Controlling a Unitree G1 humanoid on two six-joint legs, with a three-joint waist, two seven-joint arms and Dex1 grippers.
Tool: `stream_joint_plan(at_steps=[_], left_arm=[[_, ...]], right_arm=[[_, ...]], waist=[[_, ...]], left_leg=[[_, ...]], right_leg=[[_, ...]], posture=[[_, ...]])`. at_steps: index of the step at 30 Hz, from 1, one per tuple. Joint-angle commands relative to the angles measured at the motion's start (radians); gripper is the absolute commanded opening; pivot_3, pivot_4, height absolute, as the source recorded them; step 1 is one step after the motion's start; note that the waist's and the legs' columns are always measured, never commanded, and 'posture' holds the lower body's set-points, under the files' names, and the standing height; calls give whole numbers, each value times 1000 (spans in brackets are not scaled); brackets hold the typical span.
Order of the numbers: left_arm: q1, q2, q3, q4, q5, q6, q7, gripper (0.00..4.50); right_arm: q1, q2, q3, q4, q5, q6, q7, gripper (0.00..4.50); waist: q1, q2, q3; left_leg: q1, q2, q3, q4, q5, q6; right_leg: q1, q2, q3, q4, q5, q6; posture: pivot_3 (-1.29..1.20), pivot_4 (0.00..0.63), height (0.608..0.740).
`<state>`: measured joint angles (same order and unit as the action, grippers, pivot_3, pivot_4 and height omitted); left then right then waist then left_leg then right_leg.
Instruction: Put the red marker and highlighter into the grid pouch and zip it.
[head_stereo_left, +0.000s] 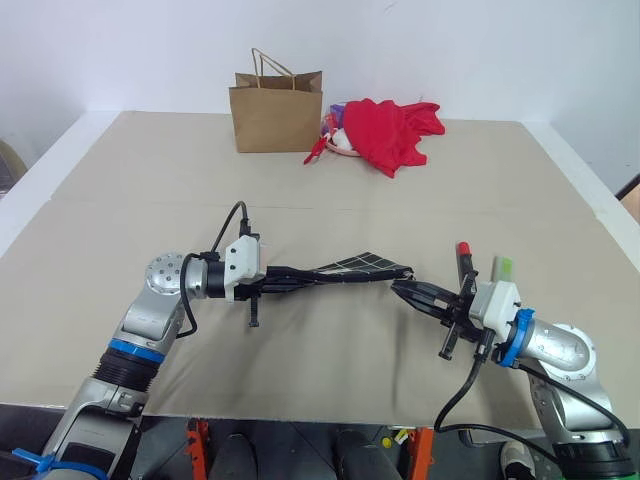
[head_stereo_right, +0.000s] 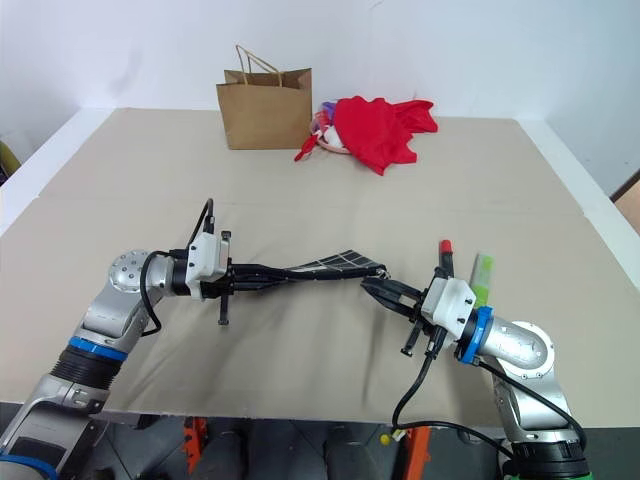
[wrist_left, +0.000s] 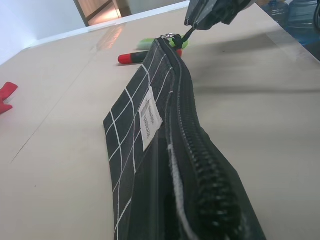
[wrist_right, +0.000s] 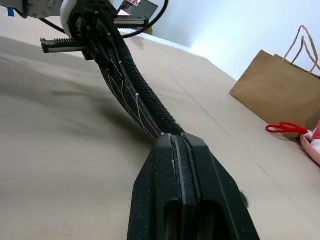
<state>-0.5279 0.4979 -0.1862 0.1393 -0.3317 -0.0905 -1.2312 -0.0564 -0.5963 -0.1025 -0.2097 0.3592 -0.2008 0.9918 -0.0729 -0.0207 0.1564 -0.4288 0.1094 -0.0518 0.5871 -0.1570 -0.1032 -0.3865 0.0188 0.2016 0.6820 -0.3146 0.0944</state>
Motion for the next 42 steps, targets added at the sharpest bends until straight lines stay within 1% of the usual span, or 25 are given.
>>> stream_joint_plan(at_steps=[1, 7, 18, 26, 30, 37, 42], left_arm=[[-11, -2, 20, -27, 1, -19, 1, 0], [-4, -14, 14, -39, 4, -16, 9, 0], [9, -25, 5, -39, 16, -31, 10, 0], [-15, -57, 2, -6, 42, -67, 24, 0], [-25, -73, 1, 12, 58, -95, 28, 0], [-31, -95, -8, 24, 75, -114, 36, 0], [-37, -112, -12, 26, 79, -118, 43, 0]], right_arm=[[-42, -4, 30, -88, 19, 58, -27, 18], [-75, -4, 104, -144, -5, 158, -51, 18], [-148, 4, 149, -193, 14, 272, -72, 18], [-209, 52, 242, -219, 22, 389, -86, 18], [-263, 100, 287, -203, 20, 444, -109, 18], [-347, 166, 348, -163, -2, 469, -116, 18], [-386, 188, 368, -135, -7, 474, -104, 18]], waist=[[-1, 0, 0], [2, 0, 0], [2, 0, 0], [2, 0, 0], [1, 0, 0], [1, 0, 0], [1, 0, 0]], left_leg=[[0, 0, 0, 0, 0, 0], [0, 0, -5, 0, 1, -1], [0, 0, -7, 0, 1, -1], [-1, 0, -8, 0, 1, -1], [0, 0, -8, 0, 1, -1], [-1, 0, -9, 0, 1, -2], [-1, 0, -9, 0, 1, -2]], right_leg=[[0, 0, 0, 0, 0, 0], [2, 0, -6, 0, -1, -1], [3, 0, -9, 0, -1, -2], [3, 0, -9, 0, -1, -2], [3, 0, -10, 0, -1, -2], [3, 0, -11, 0, -1, -2], [3, 0, -11, 0, -1, -3]], posture=[[0, 150, 740], [0, 150, 740], [0, 150, 740], [0, 150, 740], [0, 150, 740], [0, 150, 740], [0, 150, 740]])
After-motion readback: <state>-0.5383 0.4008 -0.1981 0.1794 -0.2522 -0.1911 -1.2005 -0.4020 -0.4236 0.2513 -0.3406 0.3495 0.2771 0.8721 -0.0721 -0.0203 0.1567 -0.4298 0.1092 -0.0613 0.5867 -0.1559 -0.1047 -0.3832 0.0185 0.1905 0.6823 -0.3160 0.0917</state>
